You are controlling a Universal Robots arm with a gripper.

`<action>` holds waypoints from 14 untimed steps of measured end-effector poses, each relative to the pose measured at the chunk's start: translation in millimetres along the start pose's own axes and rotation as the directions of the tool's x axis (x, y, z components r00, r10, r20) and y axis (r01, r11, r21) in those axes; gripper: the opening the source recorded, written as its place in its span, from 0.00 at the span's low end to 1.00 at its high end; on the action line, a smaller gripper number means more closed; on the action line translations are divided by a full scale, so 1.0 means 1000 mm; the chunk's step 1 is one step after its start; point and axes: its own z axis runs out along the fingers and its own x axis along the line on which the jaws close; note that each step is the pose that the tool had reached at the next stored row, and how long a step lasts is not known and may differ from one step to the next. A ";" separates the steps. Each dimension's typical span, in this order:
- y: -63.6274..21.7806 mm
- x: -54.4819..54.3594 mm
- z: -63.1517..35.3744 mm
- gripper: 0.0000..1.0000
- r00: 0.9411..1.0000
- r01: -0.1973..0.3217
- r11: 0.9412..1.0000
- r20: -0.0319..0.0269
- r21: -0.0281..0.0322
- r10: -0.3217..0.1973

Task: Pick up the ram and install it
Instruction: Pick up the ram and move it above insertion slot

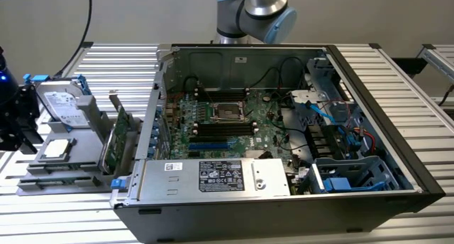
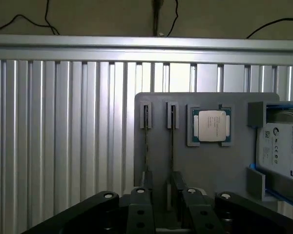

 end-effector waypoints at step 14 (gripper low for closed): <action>-0.0012 0.008 0.0253 0.30 1.000 0.015 1.000 -0.001 0.000 -0.015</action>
